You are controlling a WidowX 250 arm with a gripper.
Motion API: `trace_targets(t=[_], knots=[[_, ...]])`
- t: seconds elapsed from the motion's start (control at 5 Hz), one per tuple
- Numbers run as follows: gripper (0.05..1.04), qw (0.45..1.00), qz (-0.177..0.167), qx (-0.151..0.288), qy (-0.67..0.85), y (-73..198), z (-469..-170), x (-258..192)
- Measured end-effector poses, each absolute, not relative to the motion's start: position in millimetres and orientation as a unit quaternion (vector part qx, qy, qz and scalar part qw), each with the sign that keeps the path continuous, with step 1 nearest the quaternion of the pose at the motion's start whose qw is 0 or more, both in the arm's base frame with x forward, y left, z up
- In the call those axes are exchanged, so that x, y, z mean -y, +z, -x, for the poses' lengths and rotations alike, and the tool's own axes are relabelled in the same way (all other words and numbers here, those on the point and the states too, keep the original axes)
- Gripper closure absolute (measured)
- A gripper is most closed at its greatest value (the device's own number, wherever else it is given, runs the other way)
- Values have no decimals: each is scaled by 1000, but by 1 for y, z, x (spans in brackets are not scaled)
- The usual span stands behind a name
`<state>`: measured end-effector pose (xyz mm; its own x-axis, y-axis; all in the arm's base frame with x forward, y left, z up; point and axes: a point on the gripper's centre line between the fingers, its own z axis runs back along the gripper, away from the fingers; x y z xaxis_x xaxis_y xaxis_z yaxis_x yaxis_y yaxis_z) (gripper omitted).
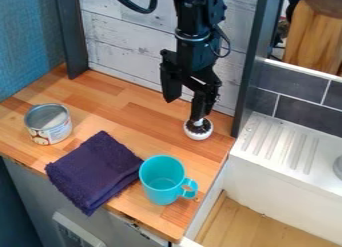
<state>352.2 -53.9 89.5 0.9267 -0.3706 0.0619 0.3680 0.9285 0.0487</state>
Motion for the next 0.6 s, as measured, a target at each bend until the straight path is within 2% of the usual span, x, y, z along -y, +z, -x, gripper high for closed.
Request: trace_targets(t=[0.2,0.6], knots=[[83,982,-17,17,-188,78,-350,53],[83,974,-20,40,-220,77,-375,41]])
